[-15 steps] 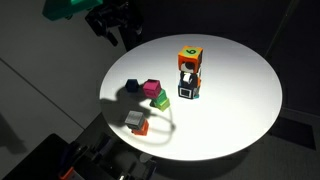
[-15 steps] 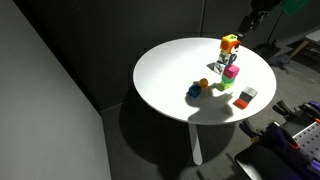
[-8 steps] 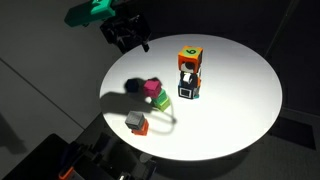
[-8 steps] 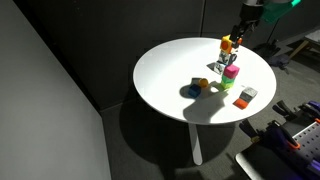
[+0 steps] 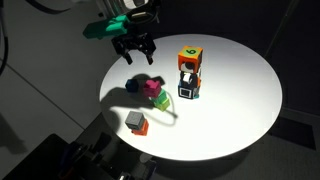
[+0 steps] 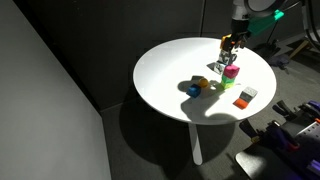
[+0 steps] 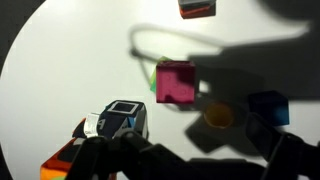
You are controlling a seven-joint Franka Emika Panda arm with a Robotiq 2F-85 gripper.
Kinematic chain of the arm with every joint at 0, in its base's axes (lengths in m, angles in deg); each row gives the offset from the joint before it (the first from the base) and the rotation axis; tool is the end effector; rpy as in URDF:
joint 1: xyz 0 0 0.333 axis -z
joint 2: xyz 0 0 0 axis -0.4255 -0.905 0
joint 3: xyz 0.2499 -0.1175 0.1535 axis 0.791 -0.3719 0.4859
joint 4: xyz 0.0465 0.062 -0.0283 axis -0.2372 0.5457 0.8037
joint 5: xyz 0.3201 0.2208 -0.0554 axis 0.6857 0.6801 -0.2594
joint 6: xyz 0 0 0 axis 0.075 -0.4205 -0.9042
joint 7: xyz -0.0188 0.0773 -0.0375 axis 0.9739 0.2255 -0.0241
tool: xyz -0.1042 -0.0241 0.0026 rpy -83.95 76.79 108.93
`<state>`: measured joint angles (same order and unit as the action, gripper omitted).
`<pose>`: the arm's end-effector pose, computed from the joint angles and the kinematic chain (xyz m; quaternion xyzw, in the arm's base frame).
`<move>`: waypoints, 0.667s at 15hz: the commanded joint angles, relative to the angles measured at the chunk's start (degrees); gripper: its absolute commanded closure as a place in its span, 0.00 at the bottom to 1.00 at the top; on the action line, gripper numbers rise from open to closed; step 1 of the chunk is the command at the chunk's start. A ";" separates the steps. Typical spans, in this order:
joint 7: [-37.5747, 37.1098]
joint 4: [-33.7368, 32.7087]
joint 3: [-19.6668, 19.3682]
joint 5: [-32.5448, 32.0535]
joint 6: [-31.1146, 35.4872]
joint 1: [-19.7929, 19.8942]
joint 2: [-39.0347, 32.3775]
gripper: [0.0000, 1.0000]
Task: Put the pink block on top of the blue block
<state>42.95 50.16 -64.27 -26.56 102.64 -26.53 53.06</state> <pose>0.5243 0.0342 0.2915 0.9960 0.0455 -0.0071 0.0770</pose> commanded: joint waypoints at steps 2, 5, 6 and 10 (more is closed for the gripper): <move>-1.66 -2.37 -0.96 0.79 -1.19 -1.11 -3.50 0.00; -1.63 -2.15 -1.49 0.69 -1.05 -1.09 -4.28 0.00; -1.77 -1.96 -1.84 0.24 -0.61 -1.05 -4.38 0.00; -1.60 -1.91 -3.17 0.55 -0.45 -0.53 -4.88 0.00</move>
<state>42.07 49.30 -66.32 -26.44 102.68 -26.96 48.79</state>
